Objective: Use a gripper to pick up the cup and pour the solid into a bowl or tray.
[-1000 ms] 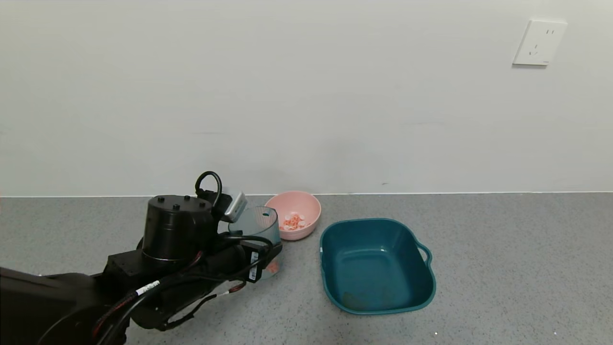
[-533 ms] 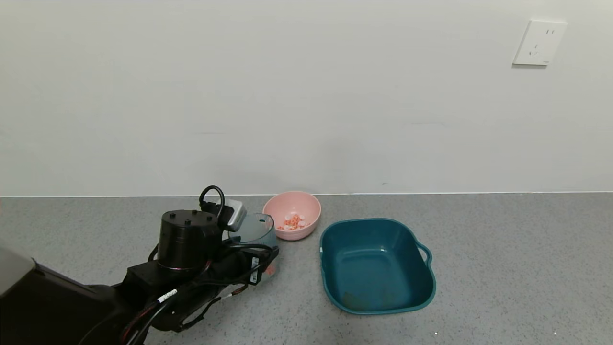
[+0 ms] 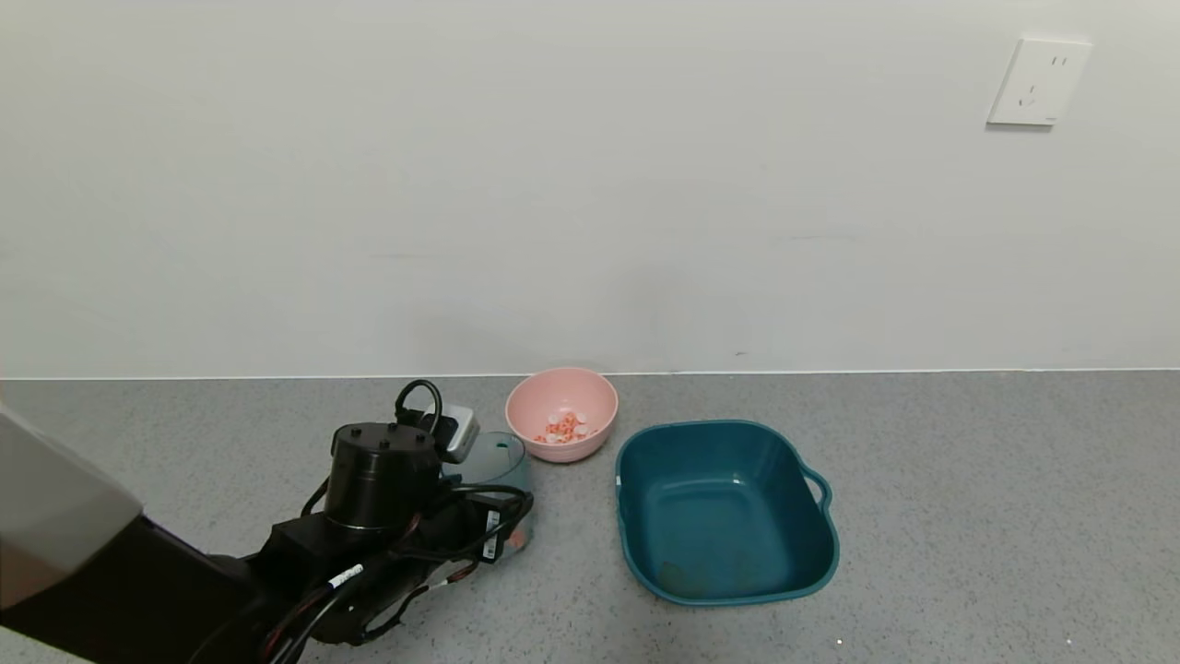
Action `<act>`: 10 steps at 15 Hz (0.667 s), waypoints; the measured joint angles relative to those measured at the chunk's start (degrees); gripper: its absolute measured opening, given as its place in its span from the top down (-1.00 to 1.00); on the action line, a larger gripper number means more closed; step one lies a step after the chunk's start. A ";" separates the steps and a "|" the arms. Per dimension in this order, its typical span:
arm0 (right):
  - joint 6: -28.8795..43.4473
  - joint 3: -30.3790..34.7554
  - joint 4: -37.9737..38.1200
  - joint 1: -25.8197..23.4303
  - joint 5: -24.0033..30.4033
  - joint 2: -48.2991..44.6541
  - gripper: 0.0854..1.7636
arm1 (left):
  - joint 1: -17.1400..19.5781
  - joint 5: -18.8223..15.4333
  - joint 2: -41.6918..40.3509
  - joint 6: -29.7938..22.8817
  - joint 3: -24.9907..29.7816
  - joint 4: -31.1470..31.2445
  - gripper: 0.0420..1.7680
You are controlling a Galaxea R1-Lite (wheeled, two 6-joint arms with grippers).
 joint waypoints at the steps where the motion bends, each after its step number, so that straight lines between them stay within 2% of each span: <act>1: 0.00 0.00 0.00 0.00 0.02 0.00 -0.94 | 0.07 -0.13 0.46 -0.02 0.06 -1.18 -0.45; 5: -0.01 0.00 0.00 0.00 0.00 0.00 -0.94 | 0.55 -0.20 3.15 0.55 0.83 -6.78 -0.45; 10: -0.01 0.00 0.00 0.00 0.02 0.00 -0.94 | 1.21 -0.20 4.94 0.66 1.11 -7.19 -0.45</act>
